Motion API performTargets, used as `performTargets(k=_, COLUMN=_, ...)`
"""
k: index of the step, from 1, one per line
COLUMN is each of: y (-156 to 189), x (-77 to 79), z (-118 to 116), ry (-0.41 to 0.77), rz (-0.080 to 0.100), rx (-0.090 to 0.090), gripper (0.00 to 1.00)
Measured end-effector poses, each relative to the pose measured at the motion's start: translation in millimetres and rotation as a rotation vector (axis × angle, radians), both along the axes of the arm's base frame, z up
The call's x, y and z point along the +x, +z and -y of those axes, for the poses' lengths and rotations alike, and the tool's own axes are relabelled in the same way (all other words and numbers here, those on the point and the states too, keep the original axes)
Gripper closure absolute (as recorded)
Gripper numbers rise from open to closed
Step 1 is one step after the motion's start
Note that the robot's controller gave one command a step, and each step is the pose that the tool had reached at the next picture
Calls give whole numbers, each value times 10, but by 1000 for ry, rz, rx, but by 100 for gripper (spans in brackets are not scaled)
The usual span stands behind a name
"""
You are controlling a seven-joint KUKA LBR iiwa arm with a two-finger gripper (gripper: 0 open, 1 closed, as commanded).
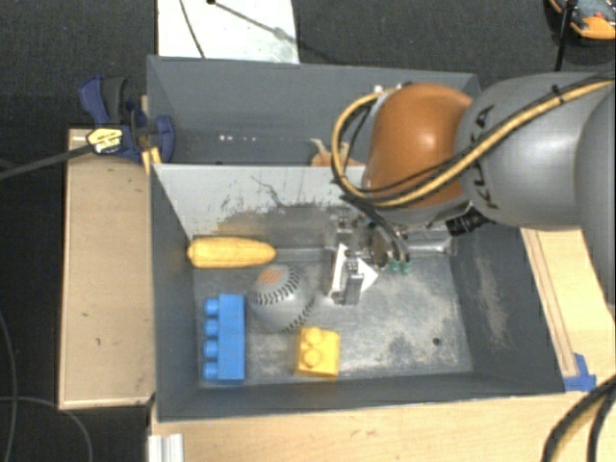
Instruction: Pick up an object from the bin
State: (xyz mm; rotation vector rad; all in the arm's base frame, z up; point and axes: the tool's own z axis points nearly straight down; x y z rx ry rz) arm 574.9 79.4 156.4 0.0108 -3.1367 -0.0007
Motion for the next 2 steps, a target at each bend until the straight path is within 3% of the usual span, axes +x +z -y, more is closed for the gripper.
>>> performTargets(k=1, y=49, x=16, z=5, ry=-3, rz=8, rx=1, gripper=0)
performTargets(k=2, y=-454, x=81, z=-418, ry=-139, rz=9, rx=0, gripper=0)
